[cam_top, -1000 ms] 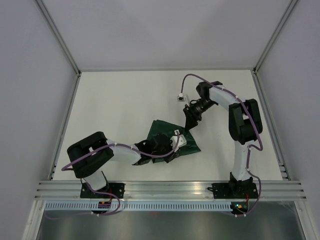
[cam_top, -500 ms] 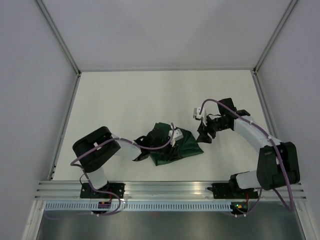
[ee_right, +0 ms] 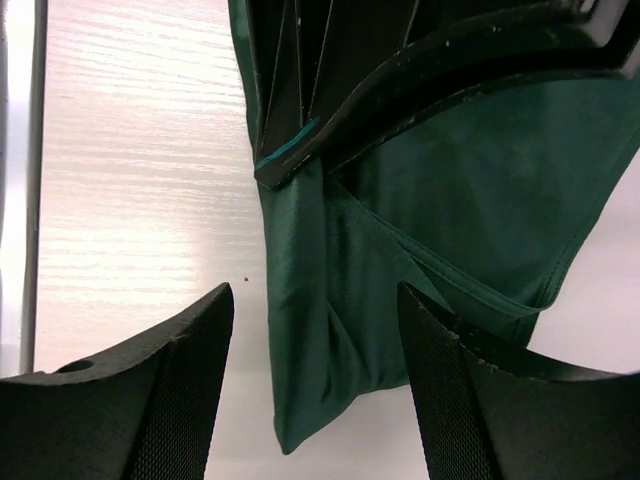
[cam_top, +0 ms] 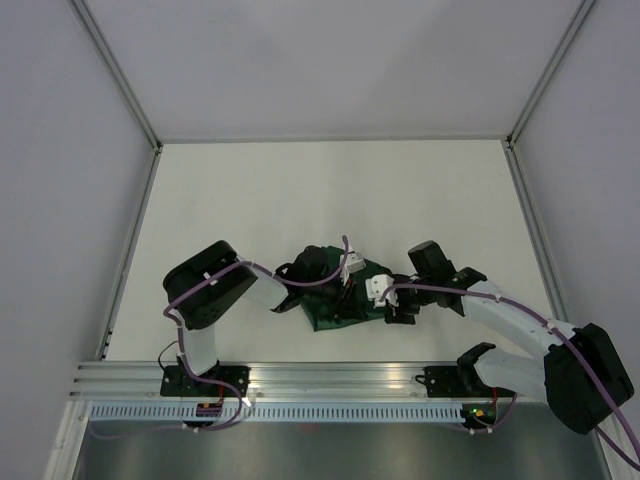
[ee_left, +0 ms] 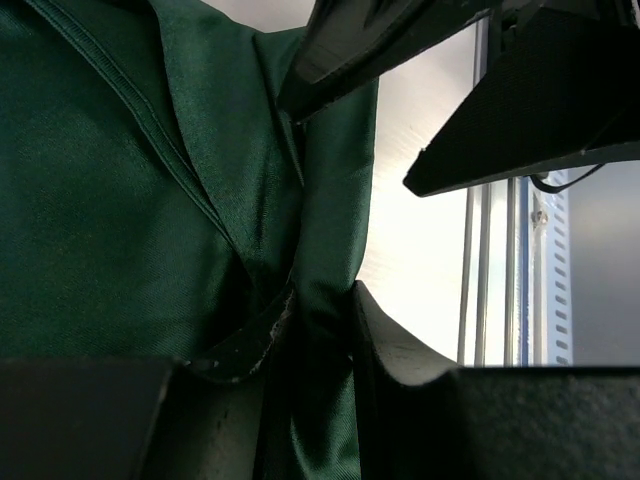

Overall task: Fold the napkin, place the utensils inside, and roll it up
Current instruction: Roll the napkin with the utensil

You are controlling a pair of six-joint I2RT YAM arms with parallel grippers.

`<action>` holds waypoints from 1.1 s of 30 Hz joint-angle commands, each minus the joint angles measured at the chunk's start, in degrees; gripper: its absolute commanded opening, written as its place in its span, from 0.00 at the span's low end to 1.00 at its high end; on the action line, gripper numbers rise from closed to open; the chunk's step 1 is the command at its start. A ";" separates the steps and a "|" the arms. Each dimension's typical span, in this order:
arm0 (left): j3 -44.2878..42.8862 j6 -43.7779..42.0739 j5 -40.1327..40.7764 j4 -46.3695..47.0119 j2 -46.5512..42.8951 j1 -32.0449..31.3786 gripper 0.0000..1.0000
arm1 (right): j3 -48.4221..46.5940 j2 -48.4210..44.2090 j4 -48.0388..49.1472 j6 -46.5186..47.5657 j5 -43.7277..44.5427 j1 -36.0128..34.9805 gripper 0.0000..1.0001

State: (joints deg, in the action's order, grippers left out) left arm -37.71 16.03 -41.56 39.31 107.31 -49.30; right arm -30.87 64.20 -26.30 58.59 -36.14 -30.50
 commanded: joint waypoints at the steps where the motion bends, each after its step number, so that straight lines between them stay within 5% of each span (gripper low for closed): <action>1: 0.36 1.02 -2.65 -6.35 4.40 0.43 0.02 | 0.99 -0.48 4.77 1.62 2.03 -1.83 0.72; 12: 0.01 1.20 -8.35 -5.12 5.46 2.63 0.02 | 6.09 1.80 9.60 3.37 8.36 -7.29 0.65; 15: -0.34 1.20 -10.37 -4.68 5.20 2.89 0.02 | 5.74 3.90 10.31 3.90 9.24 -7.29 0.49; 17: -1.04 0.67 -10.47 -5.29 4.93 3.07 0.02 | 4.51 5.74 9.26 4.08 9.25 -7.38 0.28; 20: -2.01 -0.56 -9.25 -7.49 3.09 3.33 0.04 | 1.27 8.81 5.22 4.34 9.42 -7.29 0.16; 33: -4.91 -4.60 24.03 -20.05 -16.33 4.03 0.35 | -12.19 22.89 -12.71 0.13 8.81 -7.20 0.05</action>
State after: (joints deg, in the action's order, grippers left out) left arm -40.25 14.61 -30.48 22.24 96.20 -45.84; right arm -41.85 84.44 -32.23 60.84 -28.16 -37.60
